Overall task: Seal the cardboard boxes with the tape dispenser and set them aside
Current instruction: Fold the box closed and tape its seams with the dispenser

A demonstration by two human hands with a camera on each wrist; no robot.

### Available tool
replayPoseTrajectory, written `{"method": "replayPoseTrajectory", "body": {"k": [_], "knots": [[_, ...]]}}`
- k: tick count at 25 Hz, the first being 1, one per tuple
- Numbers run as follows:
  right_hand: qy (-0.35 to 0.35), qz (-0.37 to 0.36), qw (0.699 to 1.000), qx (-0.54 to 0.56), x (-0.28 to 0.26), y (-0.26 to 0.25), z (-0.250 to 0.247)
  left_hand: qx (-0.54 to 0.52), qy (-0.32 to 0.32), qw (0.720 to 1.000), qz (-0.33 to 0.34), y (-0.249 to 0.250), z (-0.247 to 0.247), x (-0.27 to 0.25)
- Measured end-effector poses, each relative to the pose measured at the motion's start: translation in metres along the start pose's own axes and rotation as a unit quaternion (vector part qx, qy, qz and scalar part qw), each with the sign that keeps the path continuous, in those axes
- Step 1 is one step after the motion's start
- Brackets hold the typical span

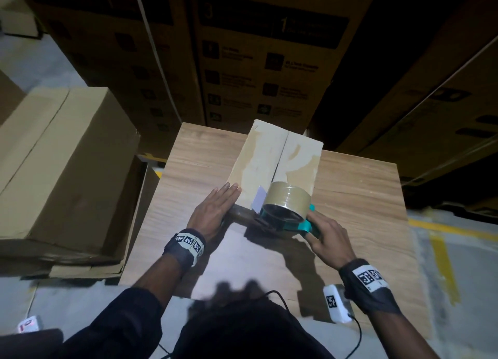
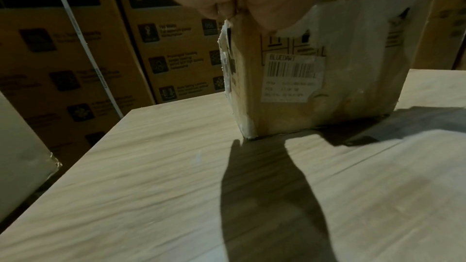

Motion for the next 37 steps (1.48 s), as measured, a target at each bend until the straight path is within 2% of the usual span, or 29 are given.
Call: {"method": "replayPoseTrajectory", "body": {"k": [7, 13, 20, 28, 33, 37], "knots": [[-0.016, -0.01, 1.0, -0.009, -0.007, -0.006, -0.017, 0.002, -0.013, 1.0, 0.004, -0.003, 0.002, -0.001], [-0.005, 0.013, 1.0, -0.027, -0.033, 0.031, -0.047, 0.011, 0.002, 1.0, -0.004, -0.005, 0.004, 0.001], [-0.018, 0.025, 0.997, -0.077, -0.038, 0.051, -0.015, 0.01, -0.007, 1.0, -0.006, 0.004, -0.002, -0.001], [-0.024, 0.02, 0.995, -0.095, -0.035, 0.05, -0.013, 0.038, 0.022, 0.999, -0.013, 0.009, 0.002, -0.001], [-0.019, 0.026, 0.997, -0.073, -0.036, 0.047, -0.015, 0.029, 0.028, 0.999, 0.015, 0.047, 0.025, 0.005], [-0.021, 0.02, 0.997, -0.069, -0.037, 0.049, -0.013, 0.009, -0.003, 0.998, 0.056, 0.087, 0.044, 0.019]]}}
Point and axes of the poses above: each hand's wrist, its own x-axis towards the middle knuckle, its own z-axis out of the palm, y = z × x, the point moved 8 cm from there along x, towards the middle knuckle, and after that the axes turned 6 degrees about -x, right-handed, at the moved point
